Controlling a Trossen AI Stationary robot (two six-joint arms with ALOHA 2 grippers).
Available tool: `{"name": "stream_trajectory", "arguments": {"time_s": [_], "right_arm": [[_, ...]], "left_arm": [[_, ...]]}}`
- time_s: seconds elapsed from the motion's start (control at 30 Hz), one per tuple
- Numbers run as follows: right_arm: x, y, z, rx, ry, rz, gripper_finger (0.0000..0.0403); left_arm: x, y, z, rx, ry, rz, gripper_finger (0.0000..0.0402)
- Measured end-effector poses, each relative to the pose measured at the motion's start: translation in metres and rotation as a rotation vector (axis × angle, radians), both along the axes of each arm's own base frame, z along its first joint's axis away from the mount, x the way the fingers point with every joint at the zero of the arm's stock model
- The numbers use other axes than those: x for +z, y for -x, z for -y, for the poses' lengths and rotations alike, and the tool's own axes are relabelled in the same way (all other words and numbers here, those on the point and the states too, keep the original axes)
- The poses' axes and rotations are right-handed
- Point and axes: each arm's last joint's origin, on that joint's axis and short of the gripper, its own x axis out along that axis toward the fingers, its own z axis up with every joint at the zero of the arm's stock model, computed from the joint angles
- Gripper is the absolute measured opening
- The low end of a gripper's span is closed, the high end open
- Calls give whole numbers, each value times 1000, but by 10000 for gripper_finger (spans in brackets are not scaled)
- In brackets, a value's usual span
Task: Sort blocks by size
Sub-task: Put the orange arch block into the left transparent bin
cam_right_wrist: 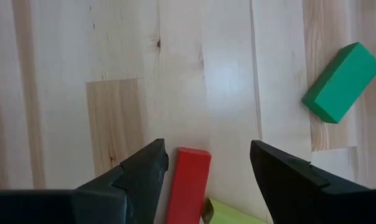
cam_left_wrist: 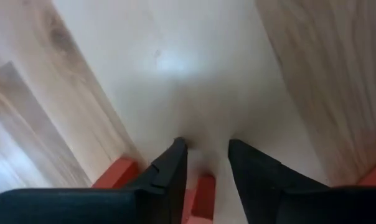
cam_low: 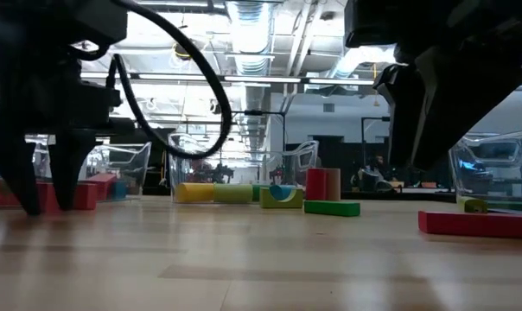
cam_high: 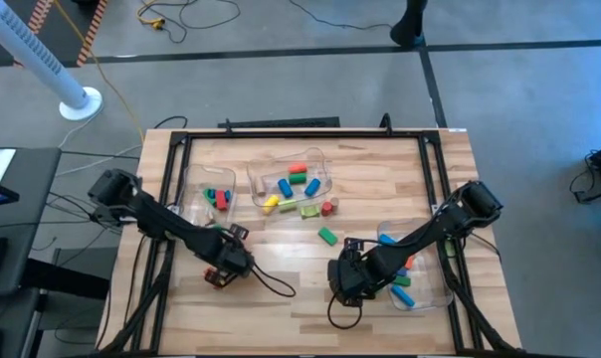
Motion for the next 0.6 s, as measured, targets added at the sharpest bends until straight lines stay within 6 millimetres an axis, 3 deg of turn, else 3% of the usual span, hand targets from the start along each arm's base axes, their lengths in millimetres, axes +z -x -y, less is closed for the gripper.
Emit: {"name": "stream_trajectory", "arguments": {"time_s": [0.23,0.37,0.6], "right_arm": [[0,0,0,0,1,1,265],[0,0,0,-1,3,4,265],[1,-1,-3,26,0,24,265]], "left_arm": [[7,-11,6,-68,-12,-34,46],[19,-25,12,-66,11,56,8],[52,-31,23,-42,35,108,10]]}}
